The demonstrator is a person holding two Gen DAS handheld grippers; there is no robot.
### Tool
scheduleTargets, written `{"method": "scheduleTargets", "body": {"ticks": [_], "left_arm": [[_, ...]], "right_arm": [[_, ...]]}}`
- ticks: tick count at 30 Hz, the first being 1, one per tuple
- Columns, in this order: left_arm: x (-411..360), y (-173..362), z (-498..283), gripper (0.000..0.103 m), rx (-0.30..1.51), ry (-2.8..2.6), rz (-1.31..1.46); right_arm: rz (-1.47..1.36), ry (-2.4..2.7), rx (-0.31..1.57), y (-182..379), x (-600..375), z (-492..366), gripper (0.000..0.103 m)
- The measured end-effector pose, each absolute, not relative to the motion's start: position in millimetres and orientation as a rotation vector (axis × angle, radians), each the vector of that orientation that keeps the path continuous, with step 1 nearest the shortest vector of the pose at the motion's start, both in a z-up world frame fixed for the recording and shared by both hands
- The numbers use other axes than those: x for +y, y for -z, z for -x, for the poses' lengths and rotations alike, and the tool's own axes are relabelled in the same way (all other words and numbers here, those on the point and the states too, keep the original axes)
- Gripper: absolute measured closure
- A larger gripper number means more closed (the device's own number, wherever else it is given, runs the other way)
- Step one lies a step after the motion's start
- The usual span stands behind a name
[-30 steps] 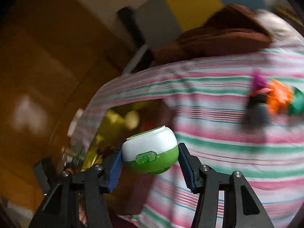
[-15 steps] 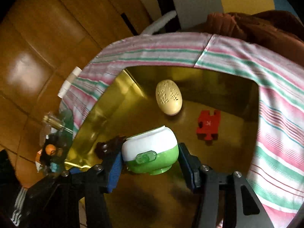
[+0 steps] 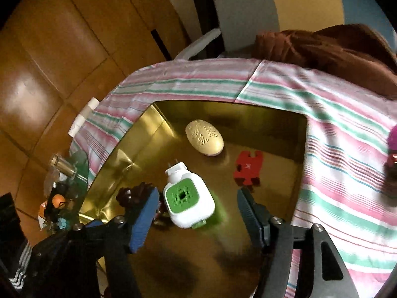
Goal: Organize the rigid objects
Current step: 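Carry the green plug toy into the gold tray with the right tool and release, then grasp the grey-black canister with the left tool while the right tool returns to the toys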
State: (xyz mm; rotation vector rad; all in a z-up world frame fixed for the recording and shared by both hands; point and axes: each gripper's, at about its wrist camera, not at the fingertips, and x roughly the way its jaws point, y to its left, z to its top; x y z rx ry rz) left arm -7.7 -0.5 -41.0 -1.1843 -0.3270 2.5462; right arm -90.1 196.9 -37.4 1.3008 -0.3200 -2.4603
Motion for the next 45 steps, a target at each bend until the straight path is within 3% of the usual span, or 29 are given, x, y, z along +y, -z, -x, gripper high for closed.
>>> {"method": "scheduleTargets", "body": {"ticks": [14,33,40,45], "left_arm": [[32,35,-10,0.067,-0.207,-2.48,1.117],[92,26,-38,0.067,-0.031,-2.348,1.058],[128,17,-42,0.067,0.026,-2.269,1.028],[164,7,-40,0.067,0.028,-2.213,1.035]], "right_arm": [[-1.281,2.586,-0.222,20,228,41,0.028],[-1.669,2.721,-0.395,72,400,9,0.025],[-1.692,2.783,-0.476,72,461,19,0.025],[-1.656,2.947,-0.423,67,512,37,0.025]]}}
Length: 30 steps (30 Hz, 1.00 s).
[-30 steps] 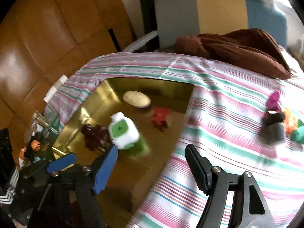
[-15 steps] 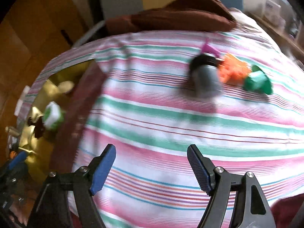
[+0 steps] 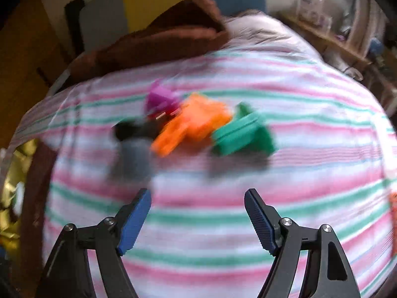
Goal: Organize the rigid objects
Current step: 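Grasp the grey-black canister with the left tool while the right tool returns to the toys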
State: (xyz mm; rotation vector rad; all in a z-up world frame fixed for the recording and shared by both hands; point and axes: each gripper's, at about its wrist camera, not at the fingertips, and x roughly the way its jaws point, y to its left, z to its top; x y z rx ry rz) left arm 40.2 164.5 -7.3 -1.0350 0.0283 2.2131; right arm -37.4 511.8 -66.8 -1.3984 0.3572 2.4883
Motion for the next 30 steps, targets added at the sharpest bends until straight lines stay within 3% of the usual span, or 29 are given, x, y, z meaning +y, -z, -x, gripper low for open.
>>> {"method": "scheduleTargets", "body": {"ticks": [3,7,11,27,30], "left_arm": [[190,4,-39,0.067,0.06,-2.183,1.034],[226,4,-28,0.067,0.082,-2.158,1.06],[266,8,-5,0.058,0.049,-2.136,1.129],[391,66,90,0.057,0.162,-2.215,1.356],[396,77,107,0.057,0.11,-2.197,1.385]], "right_arm": [[1.309,-2.474,0.408,70,537,34,0.025],[1.293,-2.38,0.704,77,567,27,0.025],[1.265,-2.301,0.877,79,590,17,0.022],[1.238,-2.272,1.022,81,607,15,0.02],[1.234,-2.275,1.025,80,607,14,0.02]]}}
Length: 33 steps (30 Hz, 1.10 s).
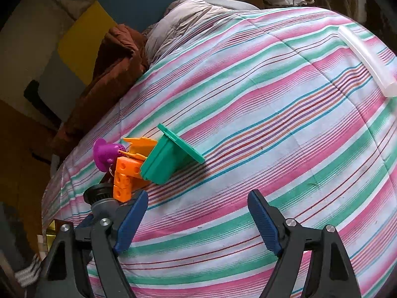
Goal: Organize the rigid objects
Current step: 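Grasp the grey-black canister with the left tool while the right tool returns to the toys, then grasp the green funnel cup with the right tool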
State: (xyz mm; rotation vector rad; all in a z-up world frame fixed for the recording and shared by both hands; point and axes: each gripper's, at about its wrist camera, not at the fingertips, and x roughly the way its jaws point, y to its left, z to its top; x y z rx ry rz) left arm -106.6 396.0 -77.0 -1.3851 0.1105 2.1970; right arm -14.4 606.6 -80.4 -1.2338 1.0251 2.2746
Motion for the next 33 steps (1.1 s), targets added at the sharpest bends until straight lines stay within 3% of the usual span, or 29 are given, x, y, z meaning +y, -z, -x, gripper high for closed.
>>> {"method": "scheduleTargets", "body": {"ticks": [17,25,29,33], "left_arm": [[357,98,72,0.06,0.256,-2.259,1.121],[326,99,53,0.06,0.171,-2.26,1.079],[321,100,50,0.06,0.152,-2.253,1.067],[316,102,51,0.061,0.109,-2.238,1.072]], "right_arm": [[1.216,-2.263,1.026,81,611,7,0.02],[1.092,-2.324,1.042,68,613,3,0.02],[1.035,-2.369,0.939,56,606,7,0.02],[1.152,-2.314,0.846,60,606,26,0.02]]}}
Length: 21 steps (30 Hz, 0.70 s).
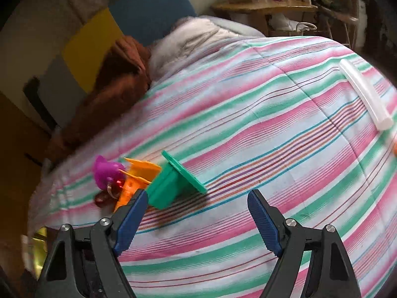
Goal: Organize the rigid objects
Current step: 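Grasp the green funnel cup with the right tool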
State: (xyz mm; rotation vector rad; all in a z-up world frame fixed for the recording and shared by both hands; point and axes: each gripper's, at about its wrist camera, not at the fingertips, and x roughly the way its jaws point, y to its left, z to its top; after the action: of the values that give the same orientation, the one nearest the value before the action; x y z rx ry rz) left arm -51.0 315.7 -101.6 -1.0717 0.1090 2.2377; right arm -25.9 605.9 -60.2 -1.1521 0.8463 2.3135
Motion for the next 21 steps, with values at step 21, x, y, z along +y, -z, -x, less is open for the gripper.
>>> {"method": "scheduleTargets", "body": {"ticks": [21], "left_arm": [[317,103,50,0.061,0.107,-2.242,1.066]], "right_arm": [[1.065,-2.258,0.925,68,653,26,0.022]]}}
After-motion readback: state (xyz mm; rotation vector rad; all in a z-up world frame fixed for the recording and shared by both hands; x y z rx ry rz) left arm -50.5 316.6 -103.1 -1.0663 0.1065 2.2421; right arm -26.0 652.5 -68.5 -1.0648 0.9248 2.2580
